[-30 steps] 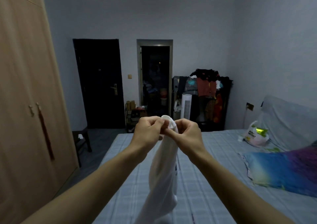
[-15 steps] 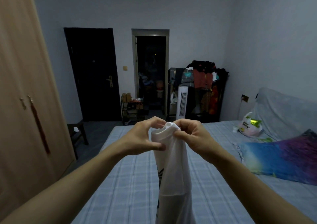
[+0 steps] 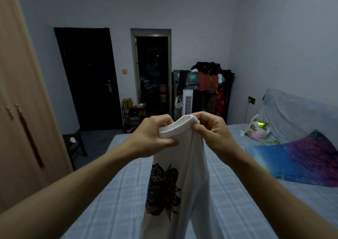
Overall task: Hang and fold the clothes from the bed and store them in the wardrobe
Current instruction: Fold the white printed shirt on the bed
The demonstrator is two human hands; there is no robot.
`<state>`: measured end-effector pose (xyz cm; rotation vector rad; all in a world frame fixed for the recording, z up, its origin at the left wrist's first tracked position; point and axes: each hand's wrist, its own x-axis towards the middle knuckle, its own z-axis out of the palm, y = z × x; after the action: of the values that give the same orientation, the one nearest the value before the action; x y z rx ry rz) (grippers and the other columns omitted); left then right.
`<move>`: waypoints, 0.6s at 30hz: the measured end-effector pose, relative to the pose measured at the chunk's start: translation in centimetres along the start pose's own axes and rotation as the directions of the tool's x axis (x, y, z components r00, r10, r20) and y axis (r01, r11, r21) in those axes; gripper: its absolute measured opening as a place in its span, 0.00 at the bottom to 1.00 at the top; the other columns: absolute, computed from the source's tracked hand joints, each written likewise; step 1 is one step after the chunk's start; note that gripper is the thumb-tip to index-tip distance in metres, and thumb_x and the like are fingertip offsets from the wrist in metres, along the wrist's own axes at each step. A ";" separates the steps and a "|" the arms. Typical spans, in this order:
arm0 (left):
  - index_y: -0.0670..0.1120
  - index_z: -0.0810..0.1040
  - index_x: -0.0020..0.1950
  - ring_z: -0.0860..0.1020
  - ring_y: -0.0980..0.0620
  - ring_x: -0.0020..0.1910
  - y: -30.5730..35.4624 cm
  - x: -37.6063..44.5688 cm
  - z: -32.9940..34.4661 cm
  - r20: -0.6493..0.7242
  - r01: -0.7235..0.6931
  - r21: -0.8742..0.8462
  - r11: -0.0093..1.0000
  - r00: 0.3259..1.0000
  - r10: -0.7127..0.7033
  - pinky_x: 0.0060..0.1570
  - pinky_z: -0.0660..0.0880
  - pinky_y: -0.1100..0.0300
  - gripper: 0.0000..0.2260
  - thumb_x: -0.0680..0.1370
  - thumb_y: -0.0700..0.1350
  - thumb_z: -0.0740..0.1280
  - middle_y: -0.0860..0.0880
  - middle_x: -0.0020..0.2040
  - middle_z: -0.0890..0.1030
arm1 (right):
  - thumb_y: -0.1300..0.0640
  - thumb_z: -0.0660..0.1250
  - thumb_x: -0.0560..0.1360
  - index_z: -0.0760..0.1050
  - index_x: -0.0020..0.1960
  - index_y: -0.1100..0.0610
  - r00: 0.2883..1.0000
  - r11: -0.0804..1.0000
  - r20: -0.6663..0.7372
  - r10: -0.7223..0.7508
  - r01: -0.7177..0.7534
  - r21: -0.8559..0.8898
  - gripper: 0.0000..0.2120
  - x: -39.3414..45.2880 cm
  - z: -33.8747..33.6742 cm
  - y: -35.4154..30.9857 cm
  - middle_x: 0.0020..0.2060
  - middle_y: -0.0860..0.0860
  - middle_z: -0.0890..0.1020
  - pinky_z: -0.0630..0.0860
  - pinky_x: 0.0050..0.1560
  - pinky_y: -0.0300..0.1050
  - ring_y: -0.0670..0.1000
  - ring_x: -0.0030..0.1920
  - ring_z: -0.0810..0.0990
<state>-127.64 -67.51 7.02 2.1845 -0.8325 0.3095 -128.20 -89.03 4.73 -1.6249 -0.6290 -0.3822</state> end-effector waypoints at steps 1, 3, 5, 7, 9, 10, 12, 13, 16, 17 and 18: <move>0.48 0.79 0.46 0.80 0.51 0.39 0.1 -0.1 0.1 -0.006 0.004 -0.002 1.000 1.000 -0.004 0.38 0.80 0.52 0.10 0.69 0.43 0.79 0.50 0.41 0.81 | 0.66 0.65 0.79 0.80 0.54 0.61 1.000 1.000 -0.004 0.002 -0.002 0.006 0.07 -0.1 0.0 0.2 0.47 0.60 0.82 0.78 0.49 0.45 0.50 0.47 0.80; 0.47 0.81 0.45 0.81 0.51 0.39 0.3 -0.2 0.0 -0.022 0.005 0.009 1.000 1.000 -0.005 0.38 0.81 0.48 0.09 0.69 0.41 0.78 0.49 0.40 0.82 | 0.65 0.65 0.79 0.80 0.54 0.60 1.000 1.000 0.005 0.006 -0.006 0.019 0.07 -0.4 0.0 0.7 0.47 0.59 0.83 0.79 0.50 0.44 0.50 0.48 0.81; 0.48 0.83 0.44 0.82 0.52 0.38 0.5 0.1 -0.4 -0.029 0.017 0.029 0.999 0.999 -0.017 0.36 0.80 0.50 0.07 0.69 0.40 0.78 0.50 0.39 0.83 | 0.63 0.65 0.79 0.80 0.55 0.59 1.000 1.000 0.011 0.005 -0.005 0.029 0.07 -0.8 -0.1 1.3 0.48 0.58 0.83 0.79 0.51 0.45 0.50 0.49 0.81; 0.49 0.84 0.42 0.82 0.55 0.37 0.9 0.5 -1.0 0.004 0.050 0.021 0.999 0.999 -0.050 0.34 0.78 0.57 0.07 0.69 0.39 0.78 0.51 0.38 0.84 | 0.61 0.66 0.79 0.79 0.56 0.58 1.000 0.999 0.012 0.004 -0.005 0.048 0.07 -1.3 -0.2 1.9 0.49 0.57 0.83 0.79 0.52 0.46 0.50 0.50 0.81; 0.49 0.84 0.41 0.83 0.55 0.38 1.5 0.9 -1.3 0.056 0.075 0.015 0.997 0.996 -0.076 0.34 0.78 0.61 0.07 0.69 0.39 0.77 0.51 0.38 0.84 | 0.59 0.66 0.78 0.78 0.58 0.56 1.000 0.997 0.003 0.000 0.000 0.073 0.09 -2.0 -0.2 2.6 0.51 0.56 0.83 0.79 0.52 0.45 0.51 0.51 0.81; 0.48 0.85 0.41 0.83 0.54 0.39 1.7 1.1 -1.4 0.079 0.086 0.019 0.996 0.993 -0.087 0.35 0.80 0.60 0.06 0.69 0.39 0.77 0.50 0.39 0.85 | 0.59 0.66 0.78 0.77 0.59 0.56 1.000 0.996 -0.002 0.000 0.000 0.093 0.10 -2.4 -0.2 3.0 0.51 0.56 0.83 0.79 0.51 0.45 0.51 0.52 0.82; 0.47 0.85 0.42 0.84 0.52 0.41 2.2 1.2 -1.3 0.109 0.112 0.024 0.993 0.988 -0.113 0.39 0.81 0.56 0.06 0.68 0.38 0.77 0.49 0.40 0.85 | 0.59 0.70 0.76 0.75 0.61 0.54 1.000 0.991 -0.011 0.008 -0.007 0.137 0.15 -3.4 -0.3 4.0 0.50 0.57 0.83 0.80 0.51 0.48 0.55 0.52 0.82; 0.47 0.85 0.42 0.84 0.51 0.41 2.3 1.3 -1.2 0.117 0.127 0.023 0.992 0.985 -0.128 0.40 0.82 0.56 0.06 0.68 0.38 0.77 0.49 0.40 0.85 | 0.59 0.73 0.74 0.74 0.62 0.54 1.000 0.989 -0.014 0.020 -0.018 0.145 0.18 -4.1 -0.4 4.6 0.50 0.58 0.83 0.81 0.51 0.52 0.57 0.53 0.82; 0.47 0.85 0.42 0.84 0.53 0.41 2.9 1.2 -1.0 0.137 0.162 0.026 0.986 0.977 -0.164 0.38 0.81 0.61 0.06 0.69 0.37 0.77 0.49 0.40 0.86 | 0.56 0.78 0.69 0.74 0.62 0.54 0.994 0.989 0.029 0.109 -0.111 0.095 0.24 -6.2 -0.9 6.7 0.51 0.57 0.83 0.80 0.54 0.60 0.58 0.53 0.83; 0.47 0.84 0.42 0.84 0.53 0.41 3.1 1.2 -1.1 0.145 0.173 0.026 0.985 0.974 -0.175 0.37 0.80 0.62 0.06 0.69 0.37 0.77 0.49 0.40 0.86 | 0.55 0.79 0.68 0.75 0.61 0.54 0.987 0.985 0.060 0.148 -0.153 0.082 0.24 -6.9 -0.9 7.4 0.51 0.57 0.84 0.80 0.55 0.61 0.57 0.53 0.83; 0.46 0.84 0.42 0.85 0.53 0.40 3.3 1.2 -1.2 0.149 0.182 0.026 0.983 0.972 -0.184 0.37 0.79 0.63 0.06 0.69 0.38 0.77 0.49 0.39 0.86 | 0.56 0.79 0.68 0.76 0.60 0.54 0.981 0.980 0.086 0.177 -0.183 0.079 0.23 -7.5 -0.9 8.1 0.51 0.57 0.84 0.79 0.56 0.61 0.58 0.53 0.83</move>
<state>-128.81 -68.82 10.23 2.2984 -0.7047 0.0579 -129.17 -91.77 -5.98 -1.6048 -0.5443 -0.1567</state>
